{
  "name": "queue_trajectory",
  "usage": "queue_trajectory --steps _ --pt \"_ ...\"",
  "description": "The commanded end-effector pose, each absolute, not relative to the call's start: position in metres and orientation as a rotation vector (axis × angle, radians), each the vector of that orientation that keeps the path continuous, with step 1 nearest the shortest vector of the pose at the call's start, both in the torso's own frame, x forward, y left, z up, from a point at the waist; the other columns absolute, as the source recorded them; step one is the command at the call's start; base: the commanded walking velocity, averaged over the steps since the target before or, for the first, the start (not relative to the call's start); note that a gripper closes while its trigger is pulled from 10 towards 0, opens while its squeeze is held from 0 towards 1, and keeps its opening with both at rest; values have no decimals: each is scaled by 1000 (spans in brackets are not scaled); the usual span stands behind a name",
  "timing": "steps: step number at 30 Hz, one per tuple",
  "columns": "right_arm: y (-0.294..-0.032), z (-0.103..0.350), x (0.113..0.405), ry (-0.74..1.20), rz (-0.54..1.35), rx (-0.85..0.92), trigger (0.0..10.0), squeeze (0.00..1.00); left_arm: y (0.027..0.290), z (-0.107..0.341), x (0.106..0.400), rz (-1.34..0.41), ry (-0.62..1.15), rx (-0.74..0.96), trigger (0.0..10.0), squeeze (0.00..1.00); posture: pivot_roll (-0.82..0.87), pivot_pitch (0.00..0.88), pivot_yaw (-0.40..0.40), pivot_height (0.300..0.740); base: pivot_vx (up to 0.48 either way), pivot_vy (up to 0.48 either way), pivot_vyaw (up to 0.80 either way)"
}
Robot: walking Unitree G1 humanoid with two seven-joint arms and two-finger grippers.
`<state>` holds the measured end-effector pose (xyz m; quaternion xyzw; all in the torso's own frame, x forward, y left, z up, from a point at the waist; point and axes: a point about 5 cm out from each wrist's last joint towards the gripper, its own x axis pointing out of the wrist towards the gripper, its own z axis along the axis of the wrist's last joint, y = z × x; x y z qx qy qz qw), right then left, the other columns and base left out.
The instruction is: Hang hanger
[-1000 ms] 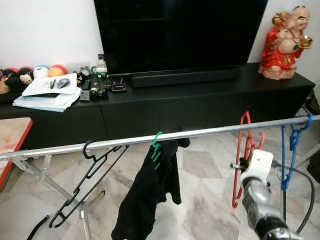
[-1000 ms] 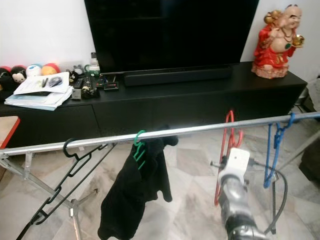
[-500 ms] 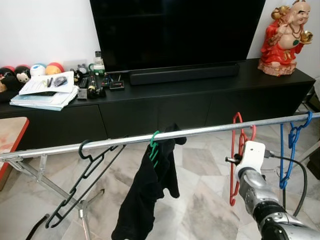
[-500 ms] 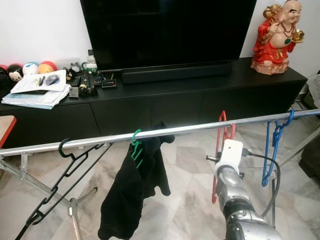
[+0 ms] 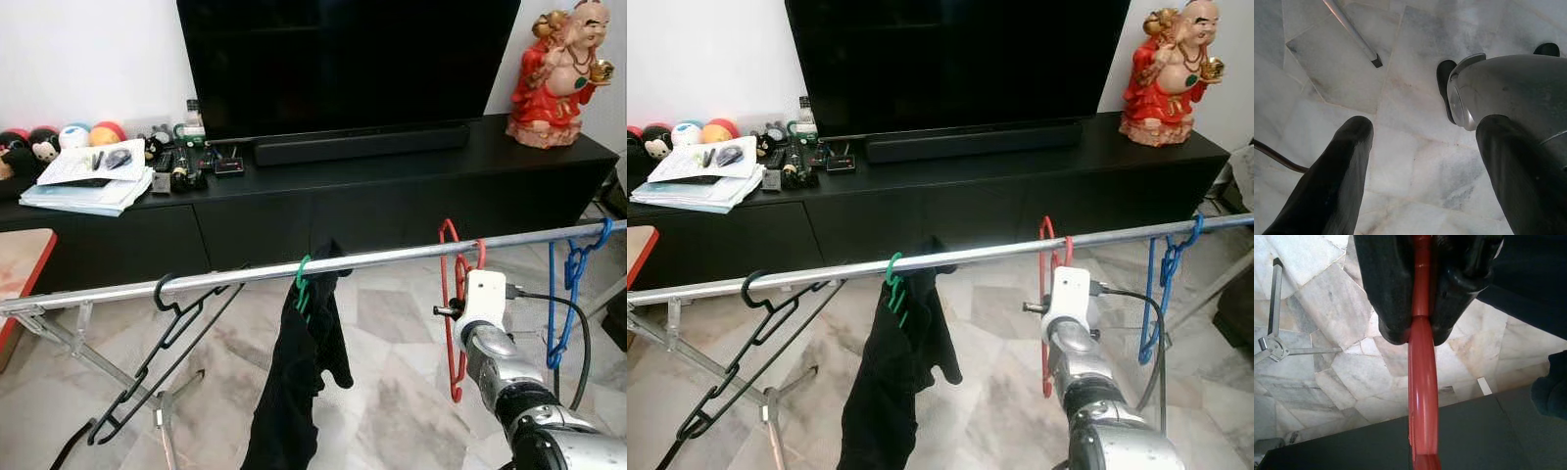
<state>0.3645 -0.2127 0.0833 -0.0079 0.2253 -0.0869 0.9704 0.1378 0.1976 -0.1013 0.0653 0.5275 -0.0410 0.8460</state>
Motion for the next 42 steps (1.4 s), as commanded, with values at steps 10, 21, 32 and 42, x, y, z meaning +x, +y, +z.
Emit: queue_trajectory --steps 10,21,32,42 --pt "-200 97 375 468 -123 -41 10000 0 192 -105 131 -116 1140 124 10000 0 107 64 15 740 0 0 0" --pt "-195 83 368 562 -96 -23 10000 0 192 -105 129 -122 1145 121 10000 0 112 67 13 740 0 0 0" --pt "-194 79 366 553 -97 0 10000 1000 192 -105 129 -124 1146 125 10000 0 113 62 14 740 0 0 0" --pt "-193 80 367 507 -102 1 10000 1000 192 -105 130 -126 1141 132 10000 0 112 58 13 740 0 0 0"
